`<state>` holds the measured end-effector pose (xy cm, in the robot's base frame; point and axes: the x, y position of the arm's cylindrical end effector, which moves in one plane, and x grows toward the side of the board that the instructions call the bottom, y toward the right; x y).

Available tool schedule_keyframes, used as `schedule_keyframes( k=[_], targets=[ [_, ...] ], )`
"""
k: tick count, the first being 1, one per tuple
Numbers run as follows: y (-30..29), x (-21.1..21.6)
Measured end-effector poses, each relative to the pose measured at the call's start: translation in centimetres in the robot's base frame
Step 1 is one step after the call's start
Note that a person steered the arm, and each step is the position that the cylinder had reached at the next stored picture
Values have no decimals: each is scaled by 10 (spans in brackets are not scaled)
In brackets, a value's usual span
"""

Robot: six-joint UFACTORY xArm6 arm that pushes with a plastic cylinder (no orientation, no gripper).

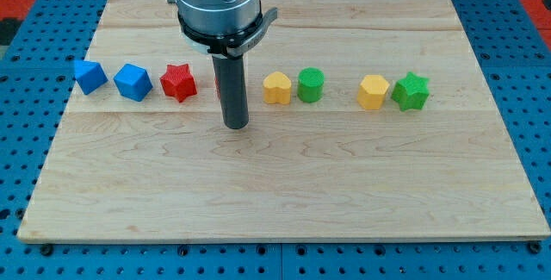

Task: Move your arm left a bit

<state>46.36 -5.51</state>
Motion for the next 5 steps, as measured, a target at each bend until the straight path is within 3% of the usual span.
schedule_keyframes(
  k=[2,3,4,5],
  targets=[
    [0,0],
    [-15,23],
    [-76,50],
    [-189,50]
  ],
)
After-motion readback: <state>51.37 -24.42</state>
